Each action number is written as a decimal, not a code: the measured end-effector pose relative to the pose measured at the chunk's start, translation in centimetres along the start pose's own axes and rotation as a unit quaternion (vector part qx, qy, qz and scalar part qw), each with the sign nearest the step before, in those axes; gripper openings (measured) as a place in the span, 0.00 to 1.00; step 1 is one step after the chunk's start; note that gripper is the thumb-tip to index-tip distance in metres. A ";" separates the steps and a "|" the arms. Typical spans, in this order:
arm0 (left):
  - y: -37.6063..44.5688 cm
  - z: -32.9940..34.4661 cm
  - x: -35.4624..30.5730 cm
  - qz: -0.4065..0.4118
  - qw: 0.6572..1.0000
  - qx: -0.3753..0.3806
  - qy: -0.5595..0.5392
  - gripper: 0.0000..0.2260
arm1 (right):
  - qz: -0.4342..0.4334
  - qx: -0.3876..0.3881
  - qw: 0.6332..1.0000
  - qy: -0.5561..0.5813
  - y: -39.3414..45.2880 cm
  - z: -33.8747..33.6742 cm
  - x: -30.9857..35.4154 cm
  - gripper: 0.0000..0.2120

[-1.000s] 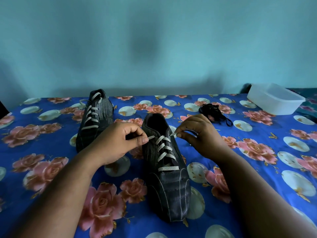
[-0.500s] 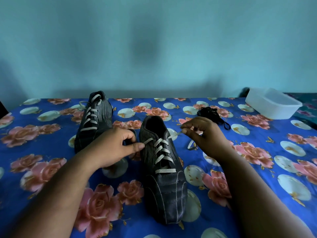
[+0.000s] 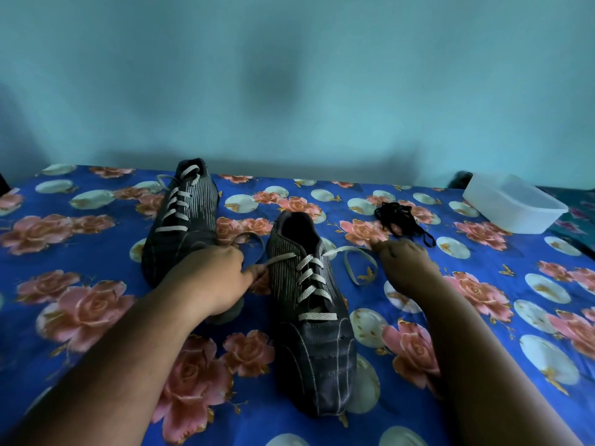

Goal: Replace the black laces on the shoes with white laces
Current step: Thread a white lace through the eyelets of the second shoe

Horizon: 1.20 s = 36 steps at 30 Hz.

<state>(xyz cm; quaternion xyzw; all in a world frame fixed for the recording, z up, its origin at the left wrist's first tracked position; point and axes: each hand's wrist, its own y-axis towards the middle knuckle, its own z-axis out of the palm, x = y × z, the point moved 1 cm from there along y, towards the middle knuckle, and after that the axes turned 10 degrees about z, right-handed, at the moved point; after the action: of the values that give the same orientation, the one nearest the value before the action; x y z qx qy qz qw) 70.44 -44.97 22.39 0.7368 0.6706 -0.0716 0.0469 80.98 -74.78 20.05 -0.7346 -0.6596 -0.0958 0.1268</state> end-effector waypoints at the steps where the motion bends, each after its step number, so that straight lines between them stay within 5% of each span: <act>1: 0.1 0.1 0.1 0.002 1.000 0.008 0.006 0.18 | -0.042 0.012 0.999 0.005 -0.4 0.0 0.5 0.19; 6: 0.2 0.5 0.1 0.000 1.000 0.018 0.022 0.08 | -0.130 0.097 0.984 0.071 -2.3 -0.9 1.7 0.33; 10: 0.2 1.1 -0.8 -0.029 0.999 -0.025 0.008 0.23 | -0.158 0.163 0.974 -0.006 -2.9 -1.5 1.4 0.31; 14: 0.4 1.9 -1.6 -0.046 0.997 -0.048 0.026 0.31 | -0.153 0.117 0.981 -0.025 -2.7 -0.9 2.1 0.31; 22: 2.2 2.6 -2.0 -0.081 0.992 -0.030 0.091 0.29 | -0.143 0.049 0.989 -0.008 -2.4 0.1 2.9 0.01; 36: 1.6 1.7 -0.5 -0.071 0.991 -0.088 0.068 0.11 | -0.127 -0.027 0.991 -0.033 -2.5 0.8 3.3 0.05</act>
<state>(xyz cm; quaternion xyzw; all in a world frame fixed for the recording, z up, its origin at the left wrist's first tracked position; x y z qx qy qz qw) 71.87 -45.92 20.73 0.6837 0.7264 0.0348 0.0605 78.88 -71.18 20.44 -0.6509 -0.7485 -0.1046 0.0719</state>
